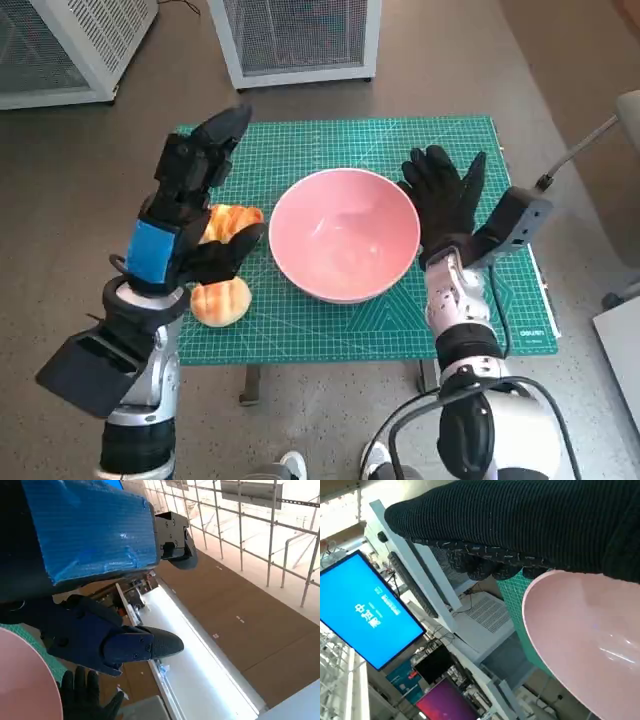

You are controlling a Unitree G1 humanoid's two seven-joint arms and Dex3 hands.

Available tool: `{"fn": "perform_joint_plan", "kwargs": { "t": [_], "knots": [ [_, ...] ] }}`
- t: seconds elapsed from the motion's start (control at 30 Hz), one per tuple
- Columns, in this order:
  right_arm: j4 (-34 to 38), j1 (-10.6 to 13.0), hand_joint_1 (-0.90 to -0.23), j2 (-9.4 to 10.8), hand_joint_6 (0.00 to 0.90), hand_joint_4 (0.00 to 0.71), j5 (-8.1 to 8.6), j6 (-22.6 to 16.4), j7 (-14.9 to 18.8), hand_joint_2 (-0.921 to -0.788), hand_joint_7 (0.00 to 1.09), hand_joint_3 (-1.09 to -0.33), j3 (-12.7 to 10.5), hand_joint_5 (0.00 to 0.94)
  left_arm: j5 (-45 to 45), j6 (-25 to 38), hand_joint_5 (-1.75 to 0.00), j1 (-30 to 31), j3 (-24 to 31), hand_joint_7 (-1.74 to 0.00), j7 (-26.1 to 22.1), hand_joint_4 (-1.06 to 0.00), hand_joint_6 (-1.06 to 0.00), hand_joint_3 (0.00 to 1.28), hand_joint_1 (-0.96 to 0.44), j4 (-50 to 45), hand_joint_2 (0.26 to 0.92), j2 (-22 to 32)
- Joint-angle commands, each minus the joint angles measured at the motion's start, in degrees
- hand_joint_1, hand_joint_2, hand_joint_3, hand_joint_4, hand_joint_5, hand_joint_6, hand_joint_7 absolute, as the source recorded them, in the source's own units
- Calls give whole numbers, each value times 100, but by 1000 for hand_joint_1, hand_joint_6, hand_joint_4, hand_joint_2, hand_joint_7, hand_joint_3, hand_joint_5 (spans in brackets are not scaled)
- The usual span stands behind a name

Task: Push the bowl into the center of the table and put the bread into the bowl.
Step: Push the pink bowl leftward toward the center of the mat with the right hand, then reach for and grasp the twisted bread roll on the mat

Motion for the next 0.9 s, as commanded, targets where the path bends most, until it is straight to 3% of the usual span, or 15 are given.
{"fn": "perform_joint_plan", "kwargs": {
  "t": [0.03,0.3,0.47,0.73,0.8,0.9],
  "knots": [
    [-52,-20,-283,-77,307,484,-117,-208,22,-921,531,-589,104,12,-130,-47,-54,87,101,-587,-37,-200,-46,365,-452,-110,921,93],
    [-483,55,-281,-153,275,490,-328,-1313,569,-921,631,-595,490,7,-293,-106,-20,94,320,-485,-109,-220,-99,365,-456,15,921,247],
    [-946,177,-341,-222,218,469,-240,-1879,1181,-921,682,-575,630,2,-179,-223,-9,53,470,-423,25,-226,-136,365,-461,105,921,302],
    [-1132,243,-358,-234,222,474,-150,-2017,1394,-921,699,-562,697,7,-119,-334,-7,19,504,-401,88,-229,-162,367,-469,205,921,326],
    [-2181,644,-353,-192,224,477,23,-2271,2014,-921,703,-566,928,8,75,-393,-5,-93,664,-377,252,-232,-183,361,-479,361,921,455],
    [-3034,1000,-348,-154,221,477,176,-2331,2399,-921,705,-573,1140,7,294,-429,-4,-186,766,-352,365,-236,-205,354,-492,472,921,605]
  ]
}}
